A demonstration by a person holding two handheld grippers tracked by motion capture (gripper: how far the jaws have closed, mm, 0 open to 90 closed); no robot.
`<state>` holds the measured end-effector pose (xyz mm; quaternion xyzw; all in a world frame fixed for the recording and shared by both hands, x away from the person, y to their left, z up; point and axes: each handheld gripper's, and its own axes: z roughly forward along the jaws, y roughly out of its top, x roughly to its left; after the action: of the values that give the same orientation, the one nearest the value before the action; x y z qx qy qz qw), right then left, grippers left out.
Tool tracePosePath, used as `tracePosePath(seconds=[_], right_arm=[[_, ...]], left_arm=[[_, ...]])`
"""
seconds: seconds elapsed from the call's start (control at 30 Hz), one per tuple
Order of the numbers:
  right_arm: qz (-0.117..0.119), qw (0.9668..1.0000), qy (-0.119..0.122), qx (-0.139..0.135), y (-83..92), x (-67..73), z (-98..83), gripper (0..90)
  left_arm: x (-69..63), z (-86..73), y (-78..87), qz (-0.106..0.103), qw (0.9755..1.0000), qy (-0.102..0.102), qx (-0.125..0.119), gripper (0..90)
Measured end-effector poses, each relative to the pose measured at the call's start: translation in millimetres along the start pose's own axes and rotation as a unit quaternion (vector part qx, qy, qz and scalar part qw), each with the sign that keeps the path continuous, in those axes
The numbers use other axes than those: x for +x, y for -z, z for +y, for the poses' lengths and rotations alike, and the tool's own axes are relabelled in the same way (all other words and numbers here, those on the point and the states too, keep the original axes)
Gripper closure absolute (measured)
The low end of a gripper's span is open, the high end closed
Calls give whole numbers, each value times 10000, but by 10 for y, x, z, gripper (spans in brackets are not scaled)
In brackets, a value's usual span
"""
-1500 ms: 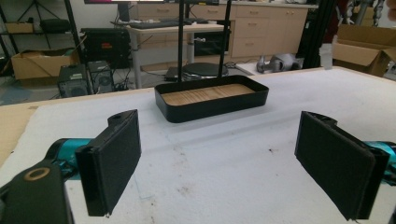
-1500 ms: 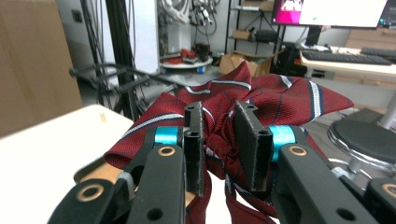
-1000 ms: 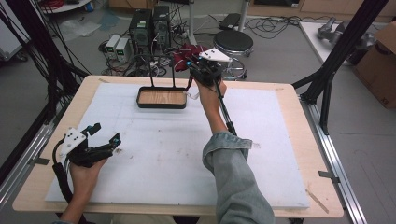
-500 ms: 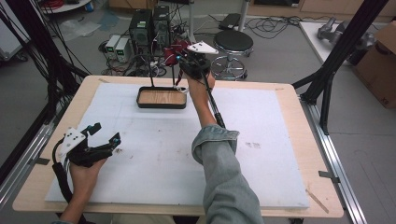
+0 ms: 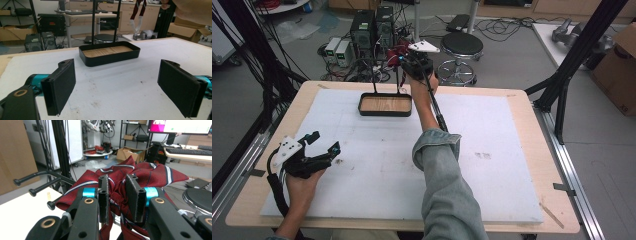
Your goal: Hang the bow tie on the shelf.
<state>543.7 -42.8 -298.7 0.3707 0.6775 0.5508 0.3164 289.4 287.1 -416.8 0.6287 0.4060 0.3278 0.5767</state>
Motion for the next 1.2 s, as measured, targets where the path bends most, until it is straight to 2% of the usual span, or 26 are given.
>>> tracePosePath(seconds=[0.13, 0.27, 0.37, 0.43, 0.53, 0.57, 0.67, 1.0, 1.2], right_arm=[[-81, 9999, 40, 45, -61, -17, -7, 734], [-293, 9992, -85, 265, -75, -140, -62, 731], [-323, 9987, -279, 278, -43, -223, -75, 730], [-354, 9986, -269, 292, -36, -235, -75, 730], [-518, 9969, -359, 480, -26, -286, -96, 730], [-518, 9969, -359, 480, -26, -286, -96, 730], [-510, 9954, -395, 713, -44, -323, -142, 725], [-509, 9920, -653, 955, -41, -412, -421, 719], [-404, 9909, -773, 1026, -87, -380, -527, 718]], left_arm=[[6, 1, 9, 4, 10000, 2, -7, 153], [21, -1, 17, 21, 10000, 21, -12, 153], [32, -2, 21, 37, 10000, 38, -11, 153], [30, -3, 16, 26, 10000, 43, -10, 153], [18, -3, 13, 24, 10000, 20, -1, 153], [19, -2, 14, 19, 10000, -4, 11, 153], [25, -3, 16, 40, 10000, 10, -8, 153], [22, -3, 14, 36, 10000, 9, -7, 153], [21, -2, 14, 39, 10000, 4, -1, 153]])
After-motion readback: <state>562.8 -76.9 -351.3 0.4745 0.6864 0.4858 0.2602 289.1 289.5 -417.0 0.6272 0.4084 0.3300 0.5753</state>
